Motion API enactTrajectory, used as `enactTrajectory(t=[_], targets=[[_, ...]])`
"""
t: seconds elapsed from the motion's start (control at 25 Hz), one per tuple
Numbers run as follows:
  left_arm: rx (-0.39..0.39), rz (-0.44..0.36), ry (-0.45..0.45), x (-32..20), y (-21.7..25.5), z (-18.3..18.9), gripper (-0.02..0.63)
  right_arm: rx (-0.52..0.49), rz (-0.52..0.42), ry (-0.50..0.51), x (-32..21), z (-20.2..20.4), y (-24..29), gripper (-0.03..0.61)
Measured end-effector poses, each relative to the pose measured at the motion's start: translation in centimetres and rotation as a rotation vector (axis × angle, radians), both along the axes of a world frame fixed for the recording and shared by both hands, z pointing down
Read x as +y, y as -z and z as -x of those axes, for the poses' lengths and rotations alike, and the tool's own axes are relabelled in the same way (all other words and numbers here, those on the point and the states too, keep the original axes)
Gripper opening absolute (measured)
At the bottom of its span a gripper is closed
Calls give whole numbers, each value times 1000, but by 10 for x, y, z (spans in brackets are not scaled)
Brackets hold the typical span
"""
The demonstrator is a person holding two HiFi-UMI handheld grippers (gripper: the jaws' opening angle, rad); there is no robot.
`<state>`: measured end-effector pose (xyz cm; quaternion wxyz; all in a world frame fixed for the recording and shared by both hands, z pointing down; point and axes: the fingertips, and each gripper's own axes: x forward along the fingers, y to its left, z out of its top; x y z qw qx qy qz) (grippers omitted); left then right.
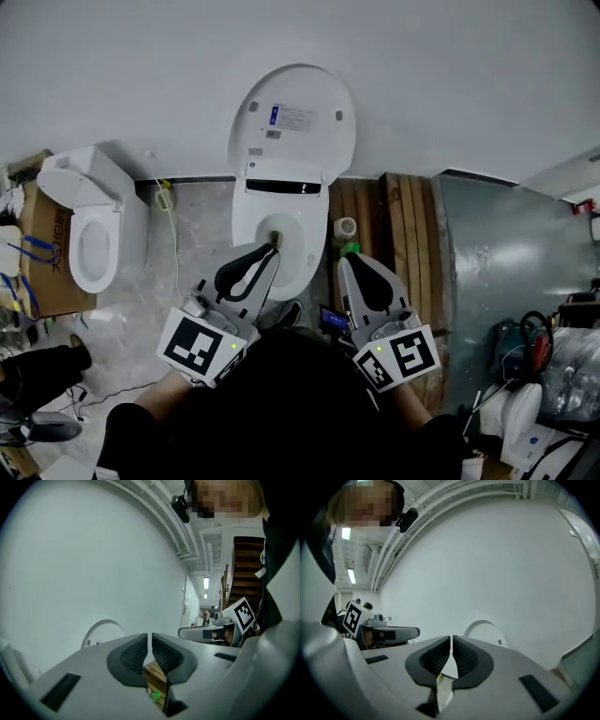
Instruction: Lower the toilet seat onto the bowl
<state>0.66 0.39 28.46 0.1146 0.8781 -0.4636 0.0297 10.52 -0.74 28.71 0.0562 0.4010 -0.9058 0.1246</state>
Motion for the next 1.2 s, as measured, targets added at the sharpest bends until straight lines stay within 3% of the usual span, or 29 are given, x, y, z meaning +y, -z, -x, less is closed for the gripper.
enactTrajectory(t=[0.48,1.2], targets=[[-5,-17,-21,1,11,-7,41,-9,-49,11,7,4,16,41],[-6,-28,14,5,16,17,41,-2,-68,45,10,28,21,41]])
